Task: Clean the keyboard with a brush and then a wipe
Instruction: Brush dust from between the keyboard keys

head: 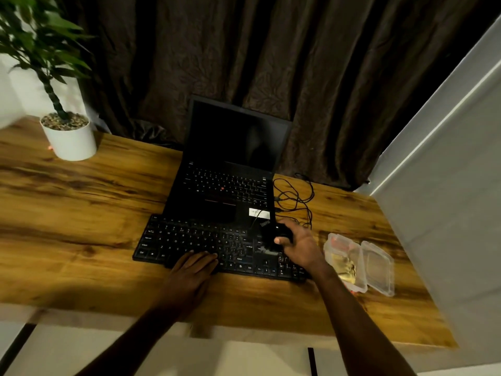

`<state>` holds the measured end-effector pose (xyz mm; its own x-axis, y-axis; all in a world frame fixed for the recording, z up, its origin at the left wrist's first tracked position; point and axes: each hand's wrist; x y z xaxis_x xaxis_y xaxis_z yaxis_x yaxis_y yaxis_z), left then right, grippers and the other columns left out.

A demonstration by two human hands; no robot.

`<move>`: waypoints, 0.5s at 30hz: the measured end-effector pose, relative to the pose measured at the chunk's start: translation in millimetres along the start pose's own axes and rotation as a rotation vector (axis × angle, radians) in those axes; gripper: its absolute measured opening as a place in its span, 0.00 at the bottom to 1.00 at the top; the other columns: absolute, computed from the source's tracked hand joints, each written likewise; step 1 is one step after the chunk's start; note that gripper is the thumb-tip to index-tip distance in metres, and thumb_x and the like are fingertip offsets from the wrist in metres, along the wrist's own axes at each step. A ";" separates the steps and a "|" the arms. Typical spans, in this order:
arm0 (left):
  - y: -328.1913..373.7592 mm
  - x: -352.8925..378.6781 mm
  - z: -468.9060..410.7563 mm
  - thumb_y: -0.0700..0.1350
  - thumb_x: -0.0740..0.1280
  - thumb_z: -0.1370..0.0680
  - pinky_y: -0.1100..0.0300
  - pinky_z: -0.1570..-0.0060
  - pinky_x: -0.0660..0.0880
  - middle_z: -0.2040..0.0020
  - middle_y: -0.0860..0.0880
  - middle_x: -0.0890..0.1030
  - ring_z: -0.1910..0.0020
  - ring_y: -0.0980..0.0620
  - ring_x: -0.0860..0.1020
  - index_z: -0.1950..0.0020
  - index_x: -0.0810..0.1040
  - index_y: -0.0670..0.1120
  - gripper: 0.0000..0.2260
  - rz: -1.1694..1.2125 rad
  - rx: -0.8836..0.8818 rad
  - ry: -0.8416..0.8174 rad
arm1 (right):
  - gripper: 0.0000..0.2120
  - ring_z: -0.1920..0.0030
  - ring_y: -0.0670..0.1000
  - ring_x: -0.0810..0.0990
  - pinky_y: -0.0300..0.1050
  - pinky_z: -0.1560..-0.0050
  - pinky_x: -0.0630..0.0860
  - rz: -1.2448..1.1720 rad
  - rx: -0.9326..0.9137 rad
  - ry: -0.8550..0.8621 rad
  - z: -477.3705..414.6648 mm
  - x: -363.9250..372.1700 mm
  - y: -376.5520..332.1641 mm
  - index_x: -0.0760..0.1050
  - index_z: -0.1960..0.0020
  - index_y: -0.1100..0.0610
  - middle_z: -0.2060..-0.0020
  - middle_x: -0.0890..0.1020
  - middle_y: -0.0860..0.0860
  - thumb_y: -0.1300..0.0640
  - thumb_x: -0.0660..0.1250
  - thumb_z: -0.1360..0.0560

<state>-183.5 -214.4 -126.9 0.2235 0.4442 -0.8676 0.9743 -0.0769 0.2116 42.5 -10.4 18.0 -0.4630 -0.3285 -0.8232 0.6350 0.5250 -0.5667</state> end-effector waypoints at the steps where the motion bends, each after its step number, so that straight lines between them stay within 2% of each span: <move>1: -0.7 1.1 -0.4 0.49 0.59 0.21 0.48 0.29 0.61 0.31 0.50 0.76 0.32 0.49 0.73 0.32 0.77 0.47 0.20 0.004 0.001 0.004 | 0.17 0.53 0.49 0.79 0.32 0.64 0.75 0.027 0.012 0.008 -0.3 -3.4 4.5 0.74 0.37 0.52 0.51 0.78 0.50 0.61 0.70 0.24; 3: -3.0 3.5 -1.1 0.48 0.60 0.22 0.48 0.28 0.61 0.31 0.50 0.76 0.32 0.49 0.73 0.32 0.77 0.46 0.20 0.012 0.007 0.009 | 0.18 0.52 0.53 0.80 0.40 0.59 0.79 0.068 0.031 0.006 -1.3 -4.6 10.7 0.73 0.37 0.50 0.50 0.79 0.53 0.61 0.70 0.24; 6: -3.8 4.1 -0.7 0.48 0.61 0.22 0.47 0.29 0.62 0.31 0.50 0.76 0.32 0.48 0.73 0.32 0.77 0.46 0.19 0.016 0.018 0.012 | 0.21 0.47 0.54 0.78 0.52 0.53 0.83 0.057 0.037 -0.036 -3.0 4.5 3.2 0.70 0.37 0.39 0.45 0.78 0.54 0.57 0.69 0.25; 8: -2.6 2.2 -1.1 0.48 0.60 0.22 0.47 0.29 0.62 0.32 0.50 0.77 0.33 0.48 0.73 0.33 0.78 0.46 0.19 0.013 0.015 0.021 | 0.21 0.47 0.52 0.78 0.51 0.54 0.84 0.007 0.019 -0.046 -4.7 13.2 -5.3 0.71 0.37 0.42 0.46 0.77 0.53 0.58 0.70 0.25; 11: -0.7 1.2 -2.1 0.48 0.60 0.22 0.47 0.30 0.63 0.32 0.49 0.77 0.33 0.48 0.74 0.33 0.78 0.46 0.19 0.021 0.018 0.045 | 0.18 0.50 0.50 0.80 0.39 0.60 0.82 -0.066 -0.005 -0.025 -3.8 14.7 -11.3 0.74 0.37 0.50 0.50 0.78 0.48 0.62 0.70 0.25; 15: -2.6 2.4 -1.6 0.47 0.61 0.23 0.47 0.31 0.64 0.32 0.49 0.77 0.34 0.47 0.75 0.33 0.78 0.45 0.19 0.021 0.034 0.051 | 0.18 0.48 0.52 0.79 0.45 0.57 0.82 0.009 0.010 -0.023 -2.1 1.5 1.0 0.72 0.37 0.47 0.48 0.78 0.50 0.58 0.70 0.24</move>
<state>-185.5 -211.7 -128.8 0.2426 0.4874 -0.8388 0.9701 -0.1165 0.2129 41.1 -8.7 16.3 -0.4430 -0.3420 -0.8287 0.6449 0.5205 -0.5596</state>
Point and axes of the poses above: each hand's wrist, its own z-axis away from the middle knuckle, its own x-axis out of the palm, y = z × x
